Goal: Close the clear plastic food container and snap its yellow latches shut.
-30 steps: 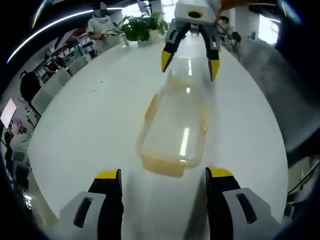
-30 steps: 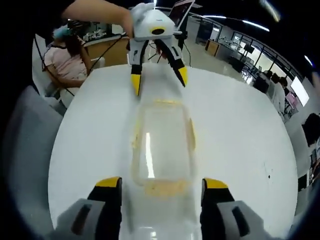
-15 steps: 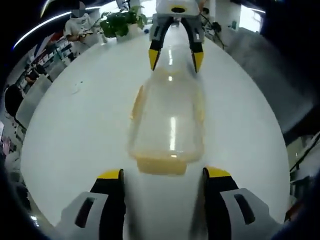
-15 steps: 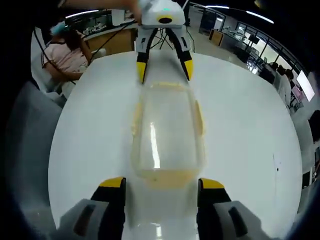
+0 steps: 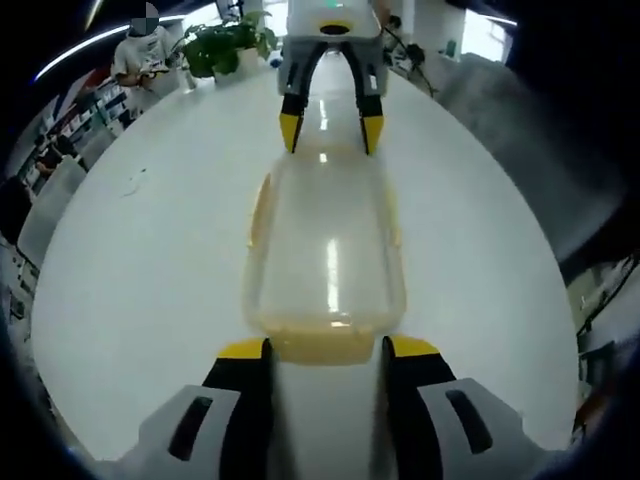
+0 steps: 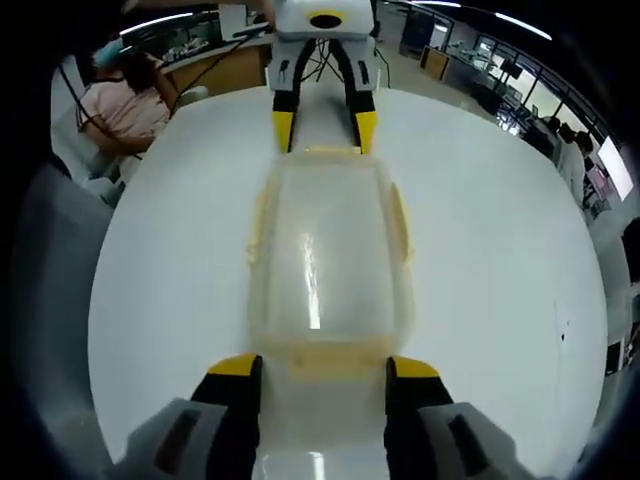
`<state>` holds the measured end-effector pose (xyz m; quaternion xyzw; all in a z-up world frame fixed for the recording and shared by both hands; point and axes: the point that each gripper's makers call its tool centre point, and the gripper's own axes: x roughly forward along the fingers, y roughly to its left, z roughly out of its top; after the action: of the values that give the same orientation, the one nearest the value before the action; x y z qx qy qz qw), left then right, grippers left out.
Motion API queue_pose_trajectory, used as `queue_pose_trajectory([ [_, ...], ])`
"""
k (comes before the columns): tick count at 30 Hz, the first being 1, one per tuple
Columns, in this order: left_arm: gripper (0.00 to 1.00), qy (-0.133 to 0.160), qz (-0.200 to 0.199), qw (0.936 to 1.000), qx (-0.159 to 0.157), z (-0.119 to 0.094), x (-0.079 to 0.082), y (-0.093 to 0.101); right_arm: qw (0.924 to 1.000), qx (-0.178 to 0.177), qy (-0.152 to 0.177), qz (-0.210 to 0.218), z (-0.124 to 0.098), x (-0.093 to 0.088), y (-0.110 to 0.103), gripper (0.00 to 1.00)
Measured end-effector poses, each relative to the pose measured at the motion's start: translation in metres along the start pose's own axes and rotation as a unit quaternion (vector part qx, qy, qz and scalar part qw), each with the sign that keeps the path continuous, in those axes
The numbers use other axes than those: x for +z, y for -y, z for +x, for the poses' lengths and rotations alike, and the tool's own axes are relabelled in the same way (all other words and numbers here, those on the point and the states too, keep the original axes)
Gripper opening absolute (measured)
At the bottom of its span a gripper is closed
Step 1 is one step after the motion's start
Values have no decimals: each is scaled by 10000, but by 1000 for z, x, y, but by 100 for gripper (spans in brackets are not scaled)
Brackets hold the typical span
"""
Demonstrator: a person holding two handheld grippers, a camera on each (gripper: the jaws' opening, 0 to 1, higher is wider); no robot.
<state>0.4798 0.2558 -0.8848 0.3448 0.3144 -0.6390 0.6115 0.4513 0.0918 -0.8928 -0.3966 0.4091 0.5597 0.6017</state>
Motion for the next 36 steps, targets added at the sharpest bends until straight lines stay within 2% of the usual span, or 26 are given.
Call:
queue_pose_trajectory([
  [3,40,-7,-19,10000,-34,0,0,2,9998,91,-19,-198,0,3,-3,45],
  [6,38,-20,33,10000,-81,0,0,4,9997,179,-78,-113,0,3,-3,43],
  [9,38,-23,61,9999,-107,1,0,4,9999,96,-51,42,1,4,2,40],
  [14,38,-129,101,9998,-112,2,0,4,9999,123,-79,55,1,4,3,38],
  [22,36,-106,-71,9999,-38,2,0,6,9998,153,-95,-29,1,3,4,37],
  [30,36,-299,-220,9993,41,2,2,9,9994,245,-203,-135,0,2,4,37],
  [34,36,-278,-419,9987,35,0,4,13,9992,256,-239,-194,-3,1,5,37],
  [36,36,-255,-396,9989,81,-4,7,13,9992,263,-186,-243,-8,2,6,37],
])
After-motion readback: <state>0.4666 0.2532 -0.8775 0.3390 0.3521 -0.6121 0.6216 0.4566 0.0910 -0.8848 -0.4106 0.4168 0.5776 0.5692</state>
